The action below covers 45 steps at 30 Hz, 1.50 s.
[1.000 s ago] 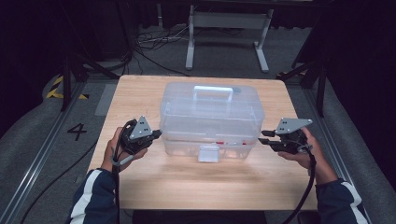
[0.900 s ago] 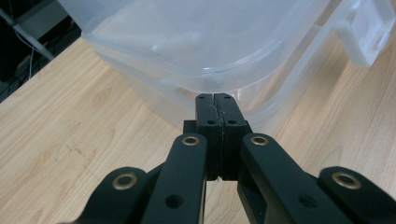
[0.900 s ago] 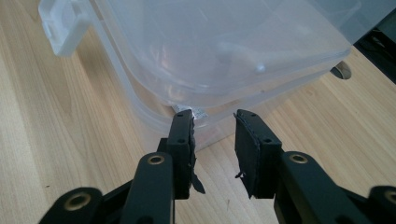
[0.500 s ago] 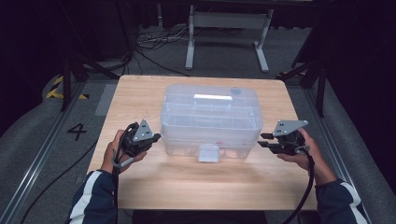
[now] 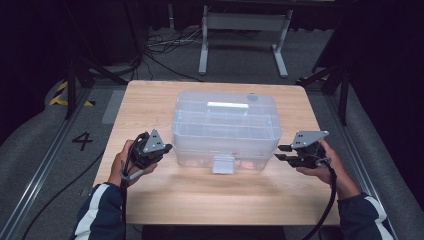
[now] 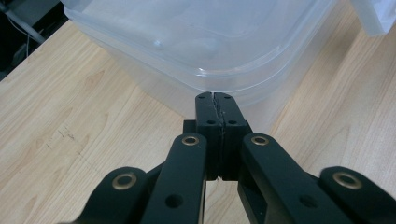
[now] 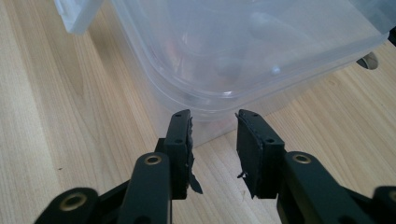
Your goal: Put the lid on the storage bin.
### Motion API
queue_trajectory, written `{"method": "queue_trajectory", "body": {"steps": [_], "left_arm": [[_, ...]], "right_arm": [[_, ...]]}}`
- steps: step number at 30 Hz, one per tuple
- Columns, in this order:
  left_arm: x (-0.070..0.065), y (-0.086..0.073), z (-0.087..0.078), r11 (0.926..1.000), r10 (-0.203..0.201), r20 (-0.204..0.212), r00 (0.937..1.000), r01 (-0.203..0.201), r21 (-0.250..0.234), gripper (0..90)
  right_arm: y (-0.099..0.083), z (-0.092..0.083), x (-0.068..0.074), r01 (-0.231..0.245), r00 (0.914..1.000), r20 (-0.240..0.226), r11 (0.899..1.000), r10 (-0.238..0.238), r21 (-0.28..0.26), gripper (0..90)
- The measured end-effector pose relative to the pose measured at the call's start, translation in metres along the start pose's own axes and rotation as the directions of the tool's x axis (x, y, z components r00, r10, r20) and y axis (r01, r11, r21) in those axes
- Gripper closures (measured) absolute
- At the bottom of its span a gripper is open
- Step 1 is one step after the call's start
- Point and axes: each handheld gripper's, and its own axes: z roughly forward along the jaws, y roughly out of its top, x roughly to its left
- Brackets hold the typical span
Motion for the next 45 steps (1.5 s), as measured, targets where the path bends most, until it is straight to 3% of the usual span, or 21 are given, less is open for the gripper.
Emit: {"method": "queue_trajectory", "body": {"steps": [14,17,22,32,40,45], "left_arm": [[-0.005,-0.003,0.0,1.0,-0.004,0.001,1.0,0.004,0.0,86.0],[-0.006,-0.004,0.001,1.0,-0.002,-0.014,0.9999,0.002,0.005,83.4],[-0.007,-0.007,0.001,0.9999,-0.002,-0.001,1.0,0.002,0.015,80.7],[-0.011,-0.02,-0.002,0.9992,-0.017,-0.012,0.9998,0.017,0.035,63.4],[-0.016,-0.034,-0.002,0.9963,-0.005,-0.022,0.9997,0.007,0.086,57.5],[-0.018,-0.045,-0.004,0.9937,-0.015,-0.042,0.999,0.02,0.111,49.0]], "right_arm": [[0.002,0.0,0.006,0.009,0.9999,0.006,1.0,-0.009,-0.003,63.5],[0.002,-0.001,0.007,0.01,0.9999,0.006,1.0,-0.01,-0.004,62.7],[0.0,0.0,0.008,0.018,0.9998,0.008,1.0,-0.018,0.006,59.1],[-0.007,-0.001,0.01,0.046,0.9982,0.038,0.999,-0.047,0.014,51.1],[-0.015,-0.001,0.009,0.043,0.9968,0.065,0.998,-0.045,0.036,46.1],[-0.024,-0.002,0.009,0.046,0.9956,0.078,0.997,-0.051,0.062,43.3]]}}
